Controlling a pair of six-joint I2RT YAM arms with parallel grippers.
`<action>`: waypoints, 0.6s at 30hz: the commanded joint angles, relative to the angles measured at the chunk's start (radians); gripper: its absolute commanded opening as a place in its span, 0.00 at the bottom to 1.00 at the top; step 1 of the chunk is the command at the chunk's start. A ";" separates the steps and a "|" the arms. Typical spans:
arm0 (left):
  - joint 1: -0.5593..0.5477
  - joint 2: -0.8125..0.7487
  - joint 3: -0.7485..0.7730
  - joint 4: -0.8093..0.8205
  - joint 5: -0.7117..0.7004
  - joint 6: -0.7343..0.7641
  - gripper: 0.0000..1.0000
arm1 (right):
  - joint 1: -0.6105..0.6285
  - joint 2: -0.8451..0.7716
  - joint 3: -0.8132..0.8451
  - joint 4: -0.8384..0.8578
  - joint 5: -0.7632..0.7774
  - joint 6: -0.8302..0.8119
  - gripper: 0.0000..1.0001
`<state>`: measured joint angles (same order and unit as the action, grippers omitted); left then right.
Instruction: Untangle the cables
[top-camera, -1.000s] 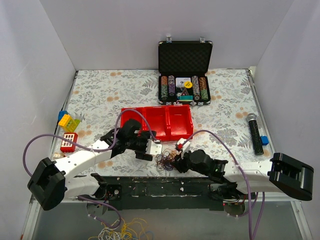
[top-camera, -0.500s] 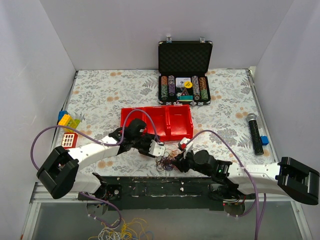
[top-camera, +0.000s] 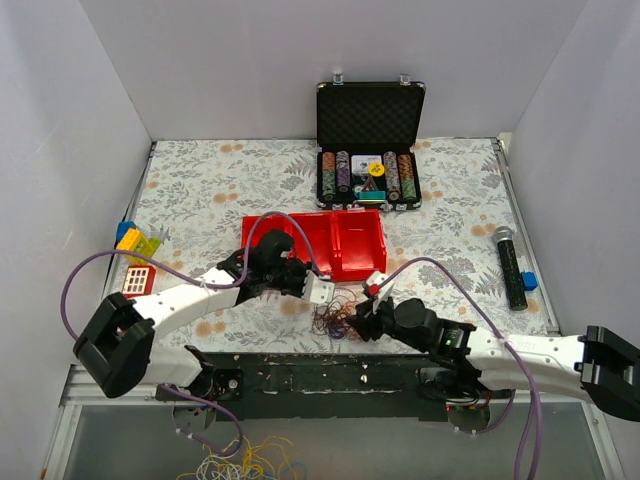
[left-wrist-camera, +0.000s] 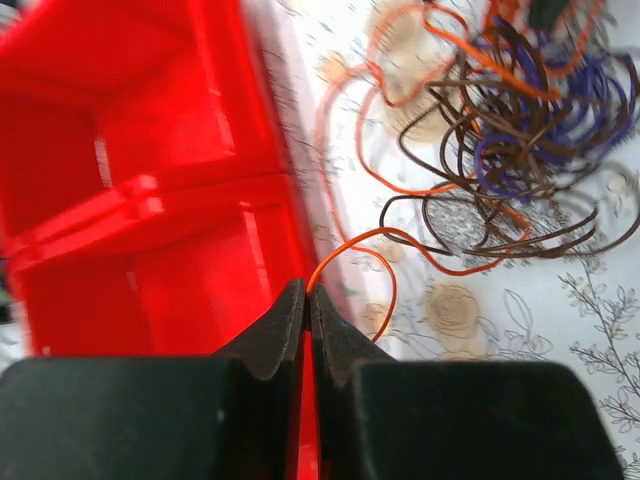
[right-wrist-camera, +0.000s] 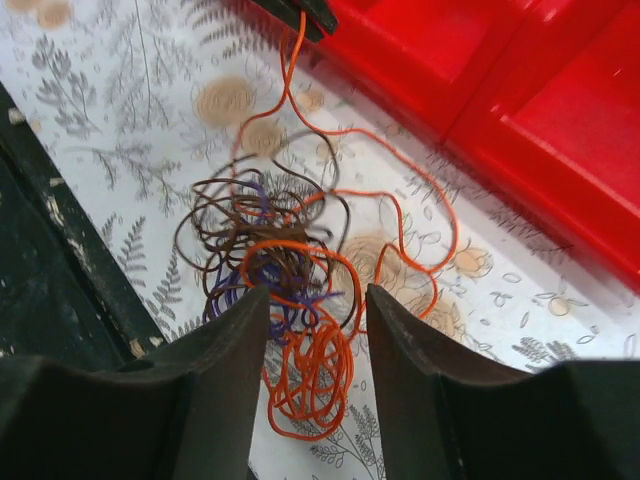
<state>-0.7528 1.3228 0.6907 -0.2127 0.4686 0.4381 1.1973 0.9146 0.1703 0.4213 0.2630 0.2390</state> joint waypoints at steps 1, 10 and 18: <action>-0.002 -0.141 0.142 -0.036 -0.002 -0.117 0.00 | -0.004 -0.112 0.086 -0.073 0.085 -0.064 0.56; -0.017 -0.330 0.385 -0.218 0.042 -0.271 0.00 | -0.004 -0.149 0.216 -0.066 0.157 -0.190 0.87; -0.037 -0.387 0.454 -0.251 0.119 -0.360 0.00 | -0.002 0.056 0.345 0.168 0.193 -0.331 0.89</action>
<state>-0.7795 0.9340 1.0912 -0.4011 0.5404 0.1532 1.1973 0.8738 0.4301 0.4297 0.4129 -0.0044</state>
